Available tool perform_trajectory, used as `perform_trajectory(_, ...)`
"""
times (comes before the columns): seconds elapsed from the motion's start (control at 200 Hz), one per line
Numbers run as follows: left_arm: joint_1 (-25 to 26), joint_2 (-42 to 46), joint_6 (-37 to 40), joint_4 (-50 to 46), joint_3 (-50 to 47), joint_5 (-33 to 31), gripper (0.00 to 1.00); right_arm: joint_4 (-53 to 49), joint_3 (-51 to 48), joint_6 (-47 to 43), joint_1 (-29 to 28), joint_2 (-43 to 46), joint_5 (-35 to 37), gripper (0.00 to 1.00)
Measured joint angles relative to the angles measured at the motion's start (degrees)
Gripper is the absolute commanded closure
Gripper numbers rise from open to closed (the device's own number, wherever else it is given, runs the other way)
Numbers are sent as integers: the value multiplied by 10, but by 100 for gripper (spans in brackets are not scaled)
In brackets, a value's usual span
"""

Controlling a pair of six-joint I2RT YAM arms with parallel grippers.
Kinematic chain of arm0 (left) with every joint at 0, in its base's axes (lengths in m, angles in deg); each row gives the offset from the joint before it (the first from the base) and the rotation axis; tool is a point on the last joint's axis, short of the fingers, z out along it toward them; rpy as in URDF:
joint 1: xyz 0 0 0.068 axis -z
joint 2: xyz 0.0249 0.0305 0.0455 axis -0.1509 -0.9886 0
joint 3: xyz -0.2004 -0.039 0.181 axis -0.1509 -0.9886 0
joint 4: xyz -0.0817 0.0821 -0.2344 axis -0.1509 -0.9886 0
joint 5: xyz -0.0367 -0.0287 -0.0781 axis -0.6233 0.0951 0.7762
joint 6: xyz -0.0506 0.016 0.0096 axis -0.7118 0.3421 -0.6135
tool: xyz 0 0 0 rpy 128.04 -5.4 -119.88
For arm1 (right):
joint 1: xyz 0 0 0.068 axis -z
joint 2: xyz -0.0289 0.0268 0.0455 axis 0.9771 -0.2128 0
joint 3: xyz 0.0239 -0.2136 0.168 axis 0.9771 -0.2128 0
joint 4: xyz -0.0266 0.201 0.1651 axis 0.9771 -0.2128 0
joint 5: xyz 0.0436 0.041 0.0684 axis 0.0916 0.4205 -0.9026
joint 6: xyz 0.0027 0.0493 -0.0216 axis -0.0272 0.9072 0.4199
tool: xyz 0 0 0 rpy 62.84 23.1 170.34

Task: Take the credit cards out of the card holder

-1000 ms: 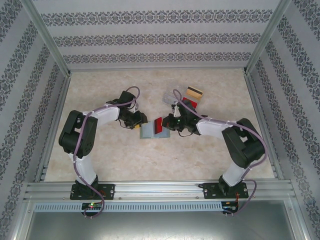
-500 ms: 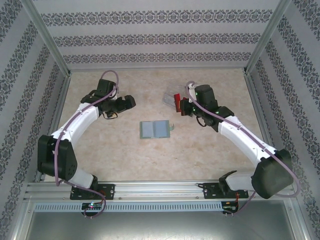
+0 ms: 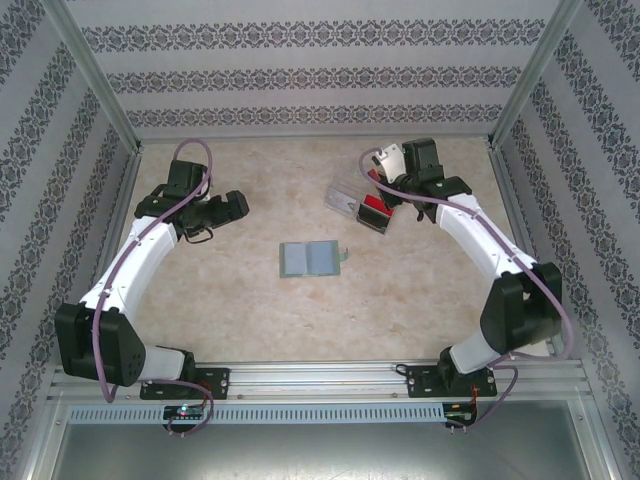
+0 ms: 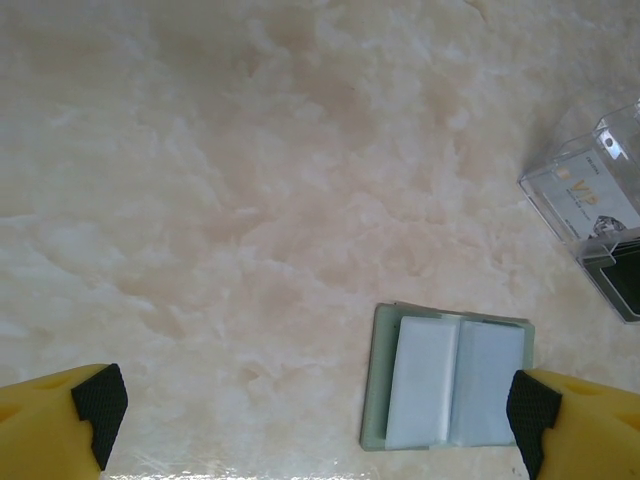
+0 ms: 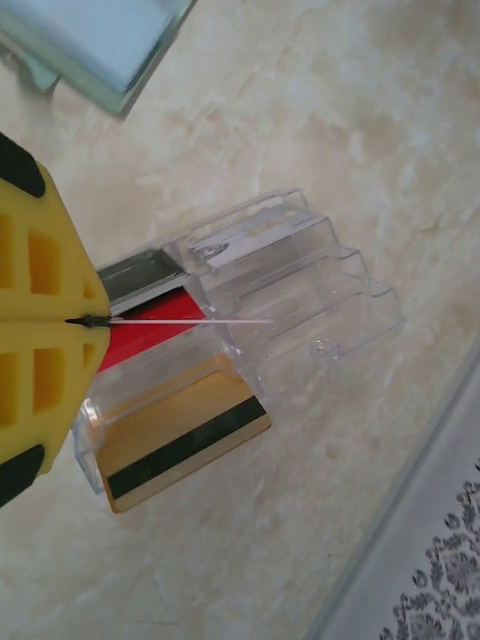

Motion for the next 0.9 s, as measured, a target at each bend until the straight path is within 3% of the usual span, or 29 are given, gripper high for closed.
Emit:
perform_trajectory(0.295, -3, 0, 11, 0, -16, 7, 0, -105, 93, -123, 17, -93, -43, 100)
perform_trajectory(0.899, -3, -5, 14, 0, -16, 6, 0, -199, 198, -209, 18, -207, -16, 100)
